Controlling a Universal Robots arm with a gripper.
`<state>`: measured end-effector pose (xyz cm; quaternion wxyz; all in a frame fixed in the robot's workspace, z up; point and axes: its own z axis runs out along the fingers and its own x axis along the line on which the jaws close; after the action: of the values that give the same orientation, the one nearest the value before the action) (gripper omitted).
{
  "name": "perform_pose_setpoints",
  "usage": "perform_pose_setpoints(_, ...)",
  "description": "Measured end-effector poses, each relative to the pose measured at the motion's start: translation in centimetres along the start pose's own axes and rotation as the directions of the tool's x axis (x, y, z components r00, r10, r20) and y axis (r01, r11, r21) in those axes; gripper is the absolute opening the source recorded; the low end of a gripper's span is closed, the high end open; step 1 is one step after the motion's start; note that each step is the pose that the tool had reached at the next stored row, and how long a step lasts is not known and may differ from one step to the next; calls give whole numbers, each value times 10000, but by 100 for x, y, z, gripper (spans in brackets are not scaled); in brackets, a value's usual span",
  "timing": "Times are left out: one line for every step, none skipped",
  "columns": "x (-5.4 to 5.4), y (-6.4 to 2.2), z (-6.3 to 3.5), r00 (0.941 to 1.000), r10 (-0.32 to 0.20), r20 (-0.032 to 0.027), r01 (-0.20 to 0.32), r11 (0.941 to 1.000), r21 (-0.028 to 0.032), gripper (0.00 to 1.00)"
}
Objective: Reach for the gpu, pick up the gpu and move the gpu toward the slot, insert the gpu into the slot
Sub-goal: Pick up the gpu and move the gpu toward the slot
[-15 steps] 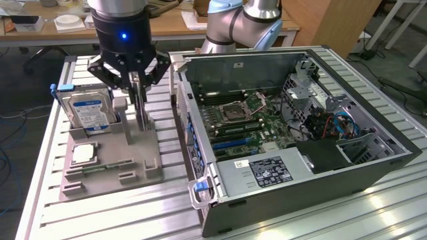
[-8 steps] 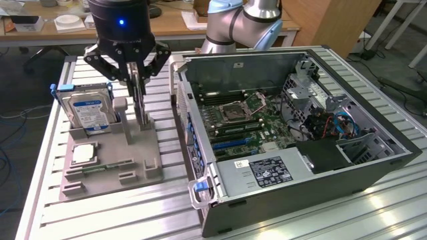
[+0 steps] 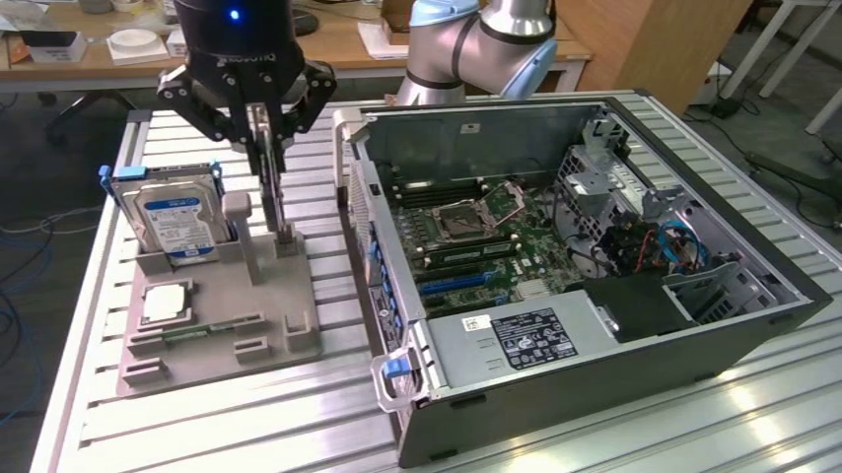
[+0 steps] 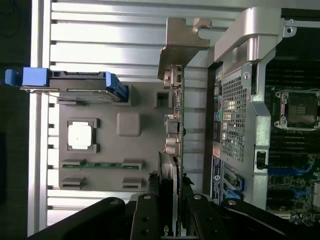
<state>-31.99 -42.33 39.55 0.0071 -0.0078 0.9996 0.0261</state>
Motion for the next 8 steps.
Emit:
perform_pose_setpoints(0,1,-11,10000,1,-2,-1,10000,38,27)
perform_pose_setpoints(0,1,-17,10000,0,1,0,10000,97,27)
perform_pose_setpoints(0,2,-25,10000,-1,-2,1,9999,169,27)
perform_pose_setpoints(0,2,-32,10000,-3,-4,3,9997,257,27)
perform_pose_setpoints(0,2,-39,10000,-3,-5,3,9994,336,27)
perform_pose_setpoints(0,3,-45,10000,-3,-6,4,9992,396,27)
perform_pose_setpoints(0,2,-48,10000,-5,-7,5,9991,414,27)
perform_pose_setpoints(0,2,-48,10000,-5,-7,5,9991,414,27)
